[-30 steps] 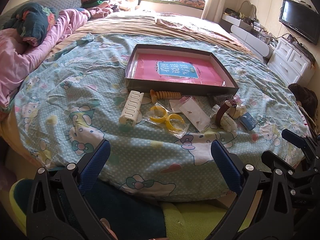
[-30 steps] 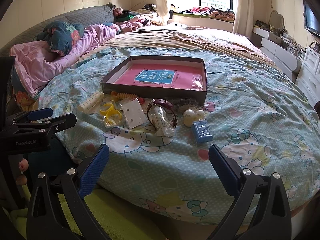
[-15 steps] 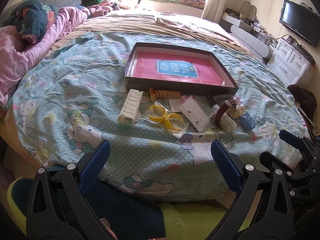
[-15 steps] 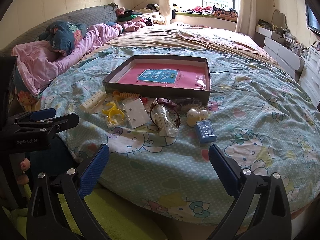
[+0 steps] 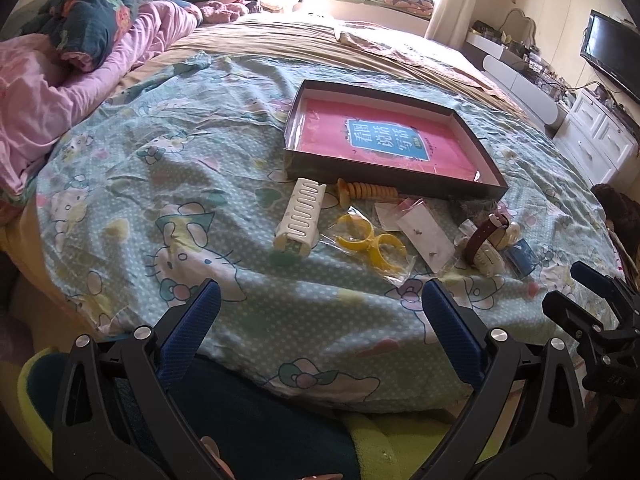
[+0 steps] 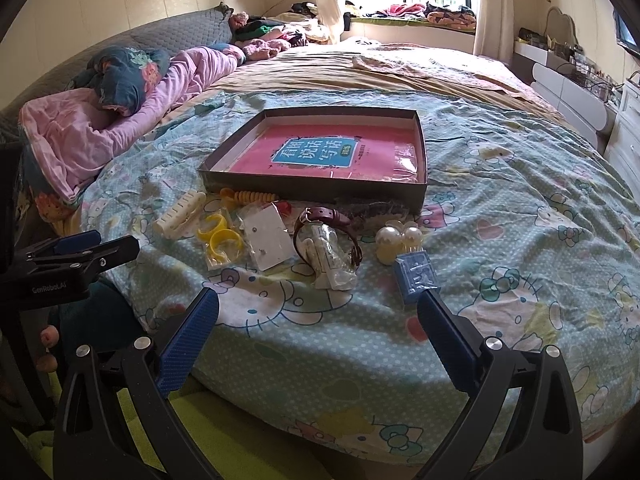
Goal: Organize jewelry
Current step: 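Move both tools toward the jewelry items beside the box, then grasp the white hair clip with the left tool while the right tool grasps the maroon watch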
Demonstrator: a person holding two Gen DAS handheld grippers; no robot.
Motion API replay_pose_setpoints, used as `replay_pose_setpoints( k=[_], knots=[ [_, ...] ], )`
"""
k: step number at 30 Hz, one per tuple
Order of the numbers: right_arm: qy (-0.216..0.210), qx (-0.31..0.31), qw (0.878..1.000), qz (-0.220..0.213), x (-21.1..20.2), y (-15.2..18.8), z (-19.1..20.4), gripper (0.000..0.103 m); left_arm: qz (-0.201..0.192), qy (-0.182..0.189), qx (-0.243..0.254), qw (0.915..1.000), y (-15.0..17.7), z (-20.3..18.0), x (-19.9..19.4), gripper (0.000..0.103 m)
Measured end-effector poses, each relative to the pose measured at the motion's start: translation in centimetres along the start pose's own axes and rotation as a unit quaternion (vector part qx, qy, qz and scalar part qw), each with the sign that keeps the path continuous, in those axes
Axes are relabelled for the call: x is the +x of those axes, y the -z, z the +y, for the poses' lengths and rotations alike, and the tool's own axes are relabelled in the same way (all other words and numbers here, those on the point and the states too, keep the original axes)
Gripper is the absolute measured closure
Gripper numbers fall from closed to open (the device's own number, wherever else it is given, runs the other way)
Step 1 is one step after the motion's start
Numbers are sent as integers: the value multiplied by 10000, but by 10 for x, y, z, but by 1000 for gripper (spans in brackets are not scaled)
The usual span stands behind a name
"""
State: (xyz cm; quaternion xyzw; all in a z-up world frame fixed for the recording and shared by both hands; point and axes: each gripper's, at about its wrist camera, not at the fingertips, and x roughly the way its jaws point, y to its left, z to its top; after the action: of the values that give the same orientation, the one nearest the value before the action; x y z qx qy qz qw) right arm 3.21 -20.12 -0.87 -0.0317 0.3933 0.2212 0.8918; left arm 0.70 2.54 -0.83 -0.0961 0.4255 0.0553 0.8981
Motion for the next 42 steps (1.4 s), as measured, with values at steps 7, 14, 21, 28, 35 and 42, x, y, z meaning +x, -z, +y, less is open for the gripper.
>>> replay_pose_setpoints(
  k=[7, 14, 21, 28, 35, 42],
  knots=[
    [-138, 31, 9999, 55, 15, -12, -3, 4, 61, -100, -198, 9997, -6, 18, 7, 9],
    [-204, 14, 9997, 150, 35, -24, -7, 4, 157, -97, -391, 9991, -12, 35, 20, 9],
    [-330, 57, 9987, 386, 61, -33, -11, 4, 366, 361, -434, 9977, -23, 39, 41, 9],
    [-422, 22, 9979, 483, 78, -40, -12, 4, 601, 612, -325, 9958, -33, 36, 74, 9],
    [-472, 28, 9972, 587, 91, -45, -16, 4, 696, 525, 71, 9962, -44, 31, 98, 35],
    [-641, 28, 9955, 698, 103, -49, -19, 4, 593, 585, 237, 9962, -46, 30, 108, 78]
  ],
)
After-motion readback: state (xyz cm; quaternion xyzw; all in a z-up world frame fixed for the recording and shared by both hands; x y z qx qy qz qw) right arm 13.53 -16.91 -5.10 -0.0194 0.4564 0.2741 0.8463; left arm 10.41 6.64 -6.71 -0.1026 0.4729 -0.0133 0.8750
